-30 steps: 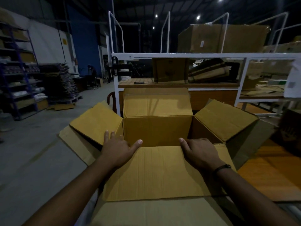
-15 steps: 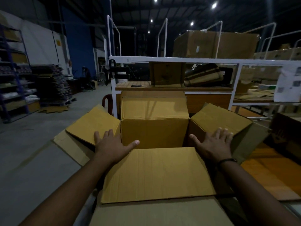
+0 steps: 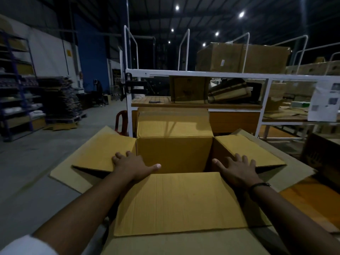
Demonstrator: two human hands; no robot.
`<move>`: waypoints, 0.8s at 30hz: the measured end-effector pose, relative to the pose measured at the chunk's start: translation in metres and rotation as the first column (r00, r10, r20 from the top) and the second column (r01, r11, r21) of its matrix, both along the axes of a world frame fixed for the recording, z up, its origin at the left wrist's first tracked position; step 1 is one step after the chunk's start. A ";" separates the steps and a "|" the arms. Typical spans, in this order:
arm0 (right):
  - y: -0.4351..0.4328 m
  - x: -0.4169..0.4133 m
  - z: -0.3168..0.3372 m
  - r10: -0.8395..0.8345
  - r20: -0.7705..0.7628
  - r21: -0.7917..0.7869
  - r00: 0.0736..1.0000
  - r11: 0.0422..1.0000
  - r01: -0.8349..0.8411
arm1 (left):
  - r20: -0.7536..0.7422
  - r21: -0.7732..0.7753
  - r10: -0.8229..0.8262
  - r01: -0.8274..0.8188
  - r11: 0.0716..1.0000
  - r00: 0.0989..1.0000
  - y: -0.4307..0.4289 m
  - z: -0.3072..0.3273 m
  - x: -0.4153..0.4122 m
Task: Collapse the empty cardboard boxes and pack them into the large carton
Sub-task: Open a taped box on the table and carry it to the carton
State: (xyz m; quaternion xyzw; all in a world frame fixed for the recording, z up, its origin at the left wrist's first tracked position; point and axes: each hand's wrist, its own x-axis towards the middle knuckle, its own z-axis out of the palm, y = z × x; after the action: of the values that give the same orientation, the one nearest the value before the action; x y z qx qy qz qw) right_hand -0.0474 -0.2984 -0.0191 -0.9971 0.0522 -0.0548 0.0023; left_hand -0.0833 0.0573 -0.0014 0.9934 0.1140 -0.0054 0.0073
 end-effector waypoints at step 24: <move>0.082 0.211 0.034 0.469 -0.148 -0.141 0.871 0.862 -0.488 | 0.032 0.090 -0.166 0.162 0.983 0.986 -0.069 0.021 0.219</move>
State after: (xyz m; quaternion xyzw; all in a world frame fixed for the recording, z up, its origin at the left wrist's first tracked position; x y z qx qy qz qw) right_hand 0.1634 -0.2162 0.0150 -0.9766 -0.2018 -0.0025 -0.0742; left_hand 0.1361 -0.0112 0.0200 0.9987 0.0317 0.0188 -0.0344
